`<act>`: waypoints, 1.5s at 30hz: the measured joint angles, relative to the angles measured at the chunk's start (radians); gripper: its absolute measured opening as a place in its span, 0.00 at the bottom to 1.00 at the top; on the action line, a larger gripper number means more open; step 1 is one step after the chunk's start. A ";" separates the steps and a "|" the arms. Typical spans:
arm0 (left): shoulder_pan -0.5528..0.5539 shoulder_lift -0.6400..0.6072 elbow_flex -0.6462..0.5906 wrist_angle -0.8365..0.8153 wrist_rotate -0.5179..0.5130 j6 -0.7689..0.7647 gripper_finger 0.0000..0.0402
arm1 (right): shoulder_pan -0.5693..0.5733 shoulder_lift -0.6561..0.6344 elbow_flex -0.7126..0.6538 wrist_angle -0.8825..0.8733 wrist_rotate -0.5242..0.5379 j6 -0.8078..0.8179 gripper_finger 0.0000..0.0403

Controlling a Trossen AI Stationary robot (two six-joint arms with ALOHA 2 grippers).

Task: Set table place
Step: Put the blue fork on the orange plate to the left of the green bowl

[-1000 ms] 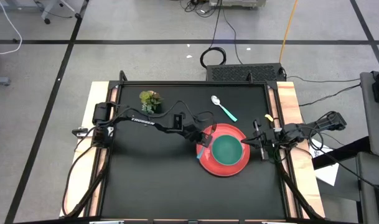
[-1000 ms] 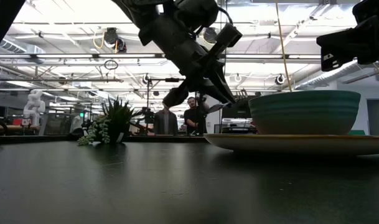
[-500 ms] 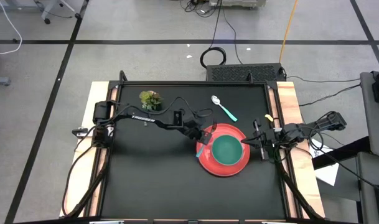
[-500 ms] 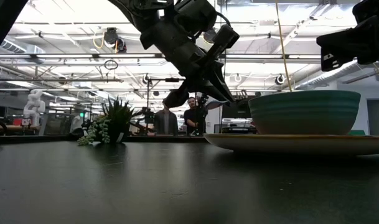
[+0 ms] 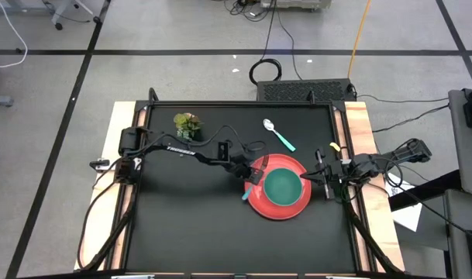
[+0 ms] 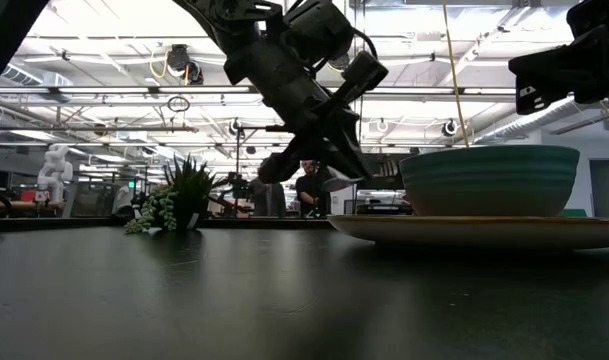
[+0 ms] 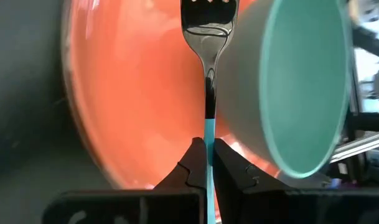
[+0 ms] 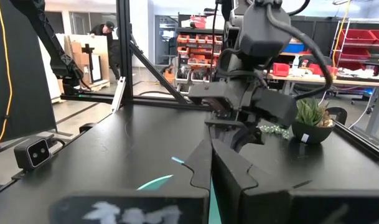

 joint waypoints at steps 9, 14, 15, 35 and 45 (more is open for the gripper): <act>-0.001 0.000 -0.001 0.004 0.025 -0.007 0.02 | 0.000 0.000 0.000 0.001 0.000 0.000 0.00; 0.030 0.000 0.018 -0.017 0.040 0.023 0.02 | 0.000 0.000 0.000 0.001 0.000 0.000 0.00; 0.036 0.001 0.034 -0.025 0.040 0.036 0.02 | 0.000 0.000 0.000 0.001 0.000 0.000 0.00; 0.040 0.001 0.163 -0.142 -0.049 -0.034 0.02 | 0.000 0.000 0.000 0.001 0.000 0.000 0.00; -0.001 0.007 0.163 -0.118 -0.100 -0.092 0.02 | 0.000 0.000 0.000 -0.005 0.000 0.019 0.00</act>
